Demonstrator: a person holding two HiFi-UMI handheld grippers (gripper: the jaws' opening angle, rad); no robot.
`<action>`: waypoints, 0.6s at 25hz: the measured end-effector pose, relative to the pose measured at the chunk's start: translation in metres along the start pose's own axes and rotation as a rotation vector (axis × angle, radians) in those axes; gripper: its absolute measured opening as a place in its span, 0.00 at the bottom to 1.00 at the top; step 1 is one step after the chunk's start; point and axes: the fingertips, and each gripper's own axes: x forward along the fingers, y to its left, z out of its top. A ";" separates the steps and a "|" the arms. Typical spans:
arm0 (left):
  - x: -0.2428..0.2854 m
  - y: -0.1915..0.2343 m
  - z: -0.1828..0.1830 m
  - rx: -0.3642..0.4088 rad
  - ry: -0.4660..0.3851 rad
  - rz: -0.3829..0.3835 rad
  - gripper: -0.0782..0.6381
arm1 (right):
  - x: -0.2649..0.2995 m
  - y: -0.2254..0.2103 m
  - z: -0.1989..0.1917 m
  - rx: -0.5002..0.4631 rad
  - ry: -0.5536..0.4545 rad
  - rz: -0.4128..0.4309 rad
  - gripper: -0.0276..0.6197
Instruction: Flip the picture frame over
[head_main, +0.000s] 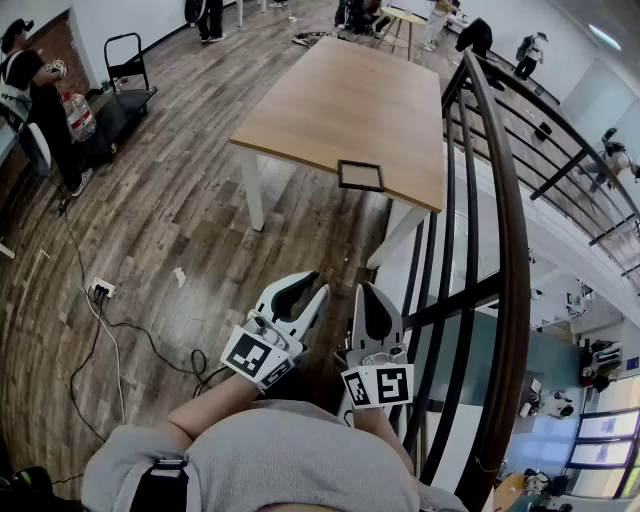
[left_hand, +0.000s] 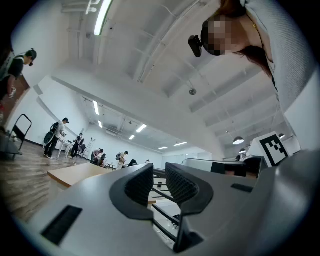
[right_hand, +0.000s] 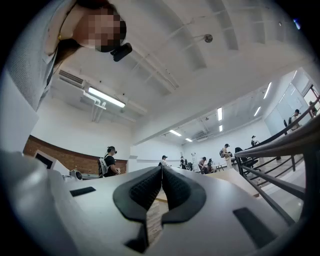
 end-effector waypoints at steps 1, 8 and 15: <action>0.004 0.002 -0.001 0.001 0.003 -0.004 0.22 | 0.003 -0.002 -0.002 0.004 0.000 0.001 0.07; 0.039 0.022 -0.013 -0.004 0.010 -0.013 0.22 | 0.034 -0.028 -0.008 -0.004 -0.003 0.005 0.07; 0.103 0.080 -0.016 0.004 0.002 -0.056 0.22 | 0.107 -0.068 -0.018 -0.014 -0.022 -0.025 0.07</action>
